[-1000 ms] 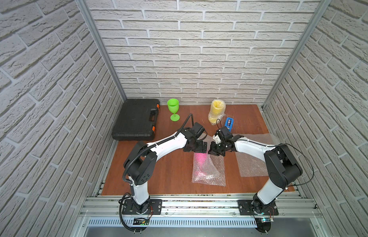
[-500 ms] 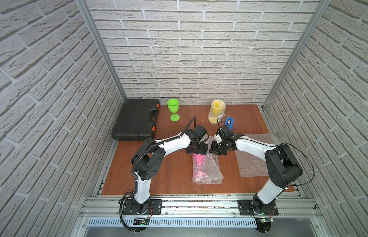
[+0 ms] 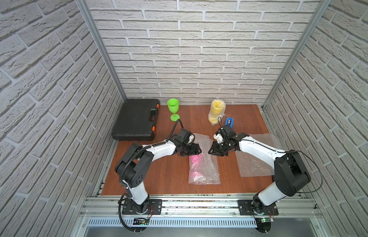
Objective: Wrap wine glasses in bubble wrap
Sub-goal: Wrap the wine glass in bubble wrap.
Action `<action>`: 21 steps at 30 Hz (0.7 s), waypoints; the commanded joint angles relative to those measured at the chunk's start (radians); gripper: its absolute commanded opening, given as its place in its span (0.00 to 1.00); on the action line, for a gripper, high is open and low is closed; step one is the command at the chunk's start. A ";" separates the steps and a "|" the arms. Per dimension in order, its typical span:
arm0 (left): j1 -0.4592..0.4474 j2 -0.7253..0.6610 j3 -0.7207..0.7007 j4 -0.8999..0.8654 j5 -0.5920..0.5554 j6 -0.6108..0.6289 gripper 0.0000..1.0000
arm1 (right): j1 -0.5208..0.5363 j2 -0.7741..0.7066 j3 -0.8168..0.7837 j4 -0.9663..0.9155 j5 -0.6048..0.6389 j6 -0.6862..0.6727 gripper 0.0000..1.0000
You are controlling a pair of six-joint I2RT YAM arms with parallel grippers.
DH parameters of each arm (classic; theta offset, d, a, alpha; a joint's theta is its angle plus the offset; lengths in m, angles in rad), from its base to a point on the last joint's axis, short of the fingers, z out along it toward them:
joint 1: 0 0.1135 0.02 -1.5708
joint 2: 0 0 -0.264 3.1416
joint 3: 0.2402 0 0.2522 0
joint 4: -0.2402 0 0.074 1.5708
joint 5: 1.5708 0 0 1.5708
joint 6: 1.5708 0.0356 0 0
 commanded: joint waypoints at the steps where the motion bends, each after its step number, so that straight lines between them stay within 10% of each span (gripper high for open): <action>1: 0.044 -0.027 -0.090 0.157 0.118 -0.016 0.77 | 0.070 0.038 -0.017 -0.003 -0.042 0.011 0.22; 21: 0.154 -0.053 -0.363 0.642 0.262 -0.182 0.75 | 0.309 0.139 -0.117 0.146 -0.173 0.140 0.12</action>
